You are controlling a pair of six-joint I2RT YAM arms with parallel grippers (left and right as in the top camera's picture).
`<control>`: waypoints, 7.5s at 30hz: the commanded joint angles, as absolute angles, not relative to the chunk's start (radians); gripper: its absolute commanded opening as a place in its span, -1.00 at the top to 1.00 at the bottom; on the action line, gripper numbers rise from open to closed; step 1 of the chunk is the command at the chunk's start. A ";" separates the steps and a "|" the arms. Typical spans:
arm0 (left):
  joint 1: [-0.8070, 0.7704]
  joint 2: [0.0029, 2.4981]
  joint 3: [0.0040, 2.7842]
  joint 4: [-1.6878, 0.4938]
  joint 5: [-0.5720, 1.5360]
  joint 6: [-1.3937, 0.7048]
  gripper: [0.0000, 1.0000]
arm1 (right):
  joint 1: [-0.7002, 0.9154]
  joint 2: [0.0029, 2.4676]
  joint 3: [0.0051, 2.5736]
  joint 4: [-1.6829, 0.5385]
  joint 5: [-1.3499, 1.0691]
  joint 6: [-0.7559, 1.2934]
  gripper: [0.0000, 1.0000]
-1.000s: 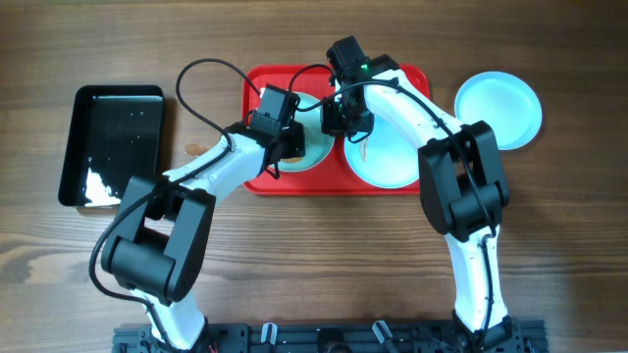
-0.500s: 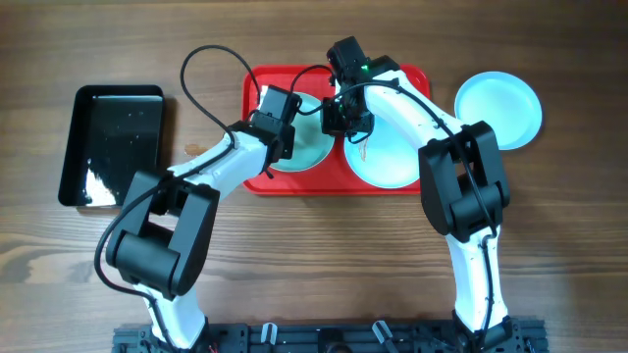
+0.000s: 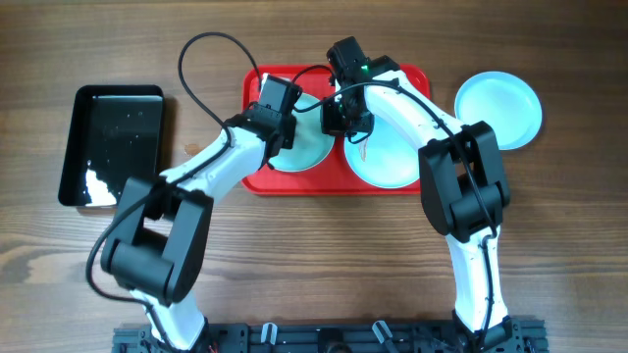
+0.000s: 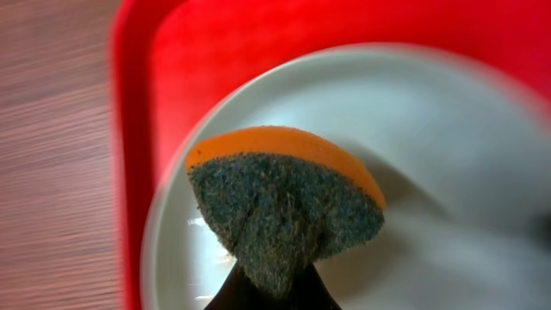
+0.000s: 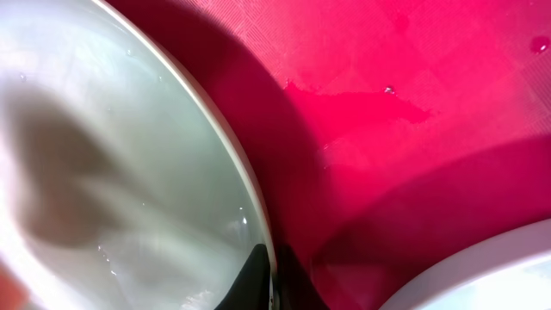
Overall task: Clean dirty plates on tray and stack at the side
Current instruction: 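Scrub the held plate with the sponge in the left gripper, then lift the scrubbed plate with the right gripper off the red tray, then stack the plate on the cleaned plate right of the tray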
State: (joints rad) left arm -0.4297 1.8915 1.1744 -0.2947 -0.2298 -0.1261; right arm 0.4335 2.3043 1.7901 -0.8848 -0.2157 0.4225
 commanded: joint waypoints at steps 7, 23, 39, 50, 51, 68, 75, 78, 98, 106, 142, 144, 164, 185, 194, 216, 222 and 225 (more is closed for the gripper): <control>-0.442 1.940 1.205 -0.280 -0.011 -0.280 0.92 | 0.444 2.338 1.752 -0.891 -0.130 0.425 0.91; -0.413 2.095 1.205 -0.299 -0.227 -0.244 0.92 | 0.446 2.338 1.752 -0.888 -0.128 0.428 0.91; -0.339 2.018 1.209 -0.340 -0.588 -0.137 0.92 | 0.446 2.338 1.752 -0.892 -0.115 0.427 0.91; -0.345 1.765 1.232 -0.321 -0.293 -0.172 0.92 | 0.446 2.338 1.752 -0.894 -0.103 0.448 0.91; -0.345 1.765 1.232 -0.331 -0.231 -0.173 0.92 | 0.446 2.338 1.752 -0.895 -0.104 0.448 0.91; -0.345 1.985 1.182 -0.360 0.175 -0.387 0.92 | 0.446 2.338 1.752 -0.879 -0.134 0.455 0.91; -0.340 2.003 1.182 -0.424 0.027 -0.371 0.92 | 0.446 2.338 1.752 -0.880 -0.134 0.464 0.91; -0.332 2.003 1.182 -0.492 -0.215 -0.371 0.92 | 0.446 2.338 1.752 -0.884 -0.133 0.463 0.91; -0.311 1.715 1.222 -0.492 0.058 -0.349 0.92 | 0.446 2.317 1.801 -0.879 -0.226 0.423 0.91; -0.309 1.665 1.222 -0.639 0.147 -0.371 0.92 | 0.427 2.178 1.829 -0.876 -0.185 0.419 0.91; -0.310 1.665 1.222 -0.764 0.149 -0.371 0.92 | 0.517 1.857 1.825 -0.762 0.900 -0.090 0.92; -0.310 1.665 1.222 -0.764 0.149 -0.371 0.92 | 0.532 1.857 1.825 -0.742 0.944 -0.128 0.91; -0.310 1.666 1.222 -0.743 0.149 -0.376 0.92 | 0.535 1.857 1.825 -0.780 1.052 0.016 0.91; -0.310 1.668 1.221 -0.734 0.149 -0.375 0.92 | -0.285 1.851 1.742 -1.057 -0.138 0.368 0.92; -0.310 1.668 1.221 -0.712 0.149 -0.376 0.92 | -0.496 1.851 1.411 -0.776 -0.139 0.402 0.91; -0.310 1.668 1.221 -0.688 0.149 -0.376 0.92 | -0.516 1.860 1.257 -0.522 -0.214 0.476 0.91; -0.310 1.668 1.221 -0.688 0.149 -0.376 0.92 | -0.515 1.860 1.201 -0.480 -0.214 0.524 0.80; -0.310 1.668 1.221 -0.688 0.149 -0.375 0.92 | -0.515 1.860 1.188 -0.466 -0.214 0.526 0.66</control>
